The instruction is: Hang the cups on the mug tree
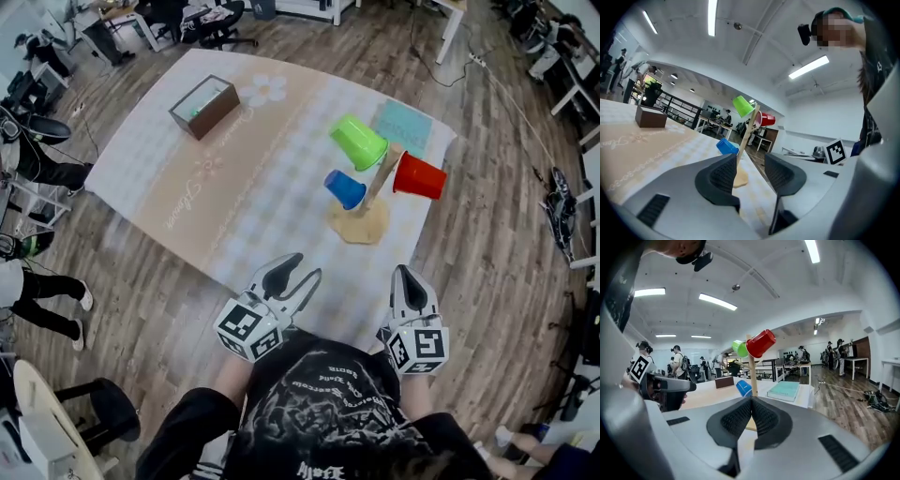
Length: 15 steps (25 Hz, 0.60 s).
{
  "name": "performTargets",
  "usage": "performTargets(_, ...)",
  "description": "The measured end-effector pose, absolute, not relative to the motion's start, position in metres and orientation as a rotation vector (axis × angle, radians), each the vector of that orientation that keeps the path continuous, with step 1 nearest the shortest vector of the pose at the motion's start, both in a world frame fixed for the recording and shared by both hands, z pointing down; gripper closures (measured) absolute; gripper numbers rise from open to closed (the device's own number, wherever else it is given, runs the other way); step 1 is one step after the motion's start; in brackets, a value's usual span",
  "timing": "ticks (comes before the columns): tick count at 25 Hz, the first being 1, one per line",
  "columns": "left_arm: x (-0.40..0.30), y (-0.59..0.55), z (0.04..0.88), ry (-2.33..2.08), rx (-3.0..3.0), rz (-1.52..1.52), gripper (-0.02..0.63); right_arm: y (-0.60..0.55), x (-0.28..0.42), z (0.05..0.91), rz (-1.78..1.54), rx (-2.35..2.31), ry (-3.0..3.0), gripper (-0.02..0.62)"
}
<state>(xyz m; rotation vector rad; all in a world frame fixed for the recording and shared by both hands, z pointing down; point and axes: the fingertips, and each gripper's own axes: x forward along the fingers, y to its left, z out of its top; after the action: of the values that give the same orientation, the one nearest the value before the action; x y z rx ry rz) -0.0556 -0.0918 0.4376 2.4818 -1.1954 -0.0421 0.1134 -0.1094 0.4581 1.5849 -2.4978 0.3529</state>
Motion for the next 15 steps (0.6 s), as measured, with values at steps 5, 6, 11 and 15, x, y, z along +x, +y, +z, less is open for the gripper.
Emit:
performTargets(5,-0.067,-0.078,0.435,-1.252,2.495,0.004,0.412,-0.099,0.108,0.456,0.293,1.578,-2.492,0.584)
performTargets(6,-0.068,-0.078,0.436,-1.256,2.504,0.014,0.418,-0.098,0.107,0.457,0.305,1.581,-2.497,0.586)
performTargets(11,-0.076,-0.075,0.431,-1.320,2.485,-0.012,0.499,-0.093,0.100,0.457,0.312,1.578,-2.505,0.586)
performTargets(15,-0.087,-0.076,0.431,-1.374,2.476,-0.026,0.578,-0.093,0.090,0.452,0.285,1.549,-2.527,0.588)
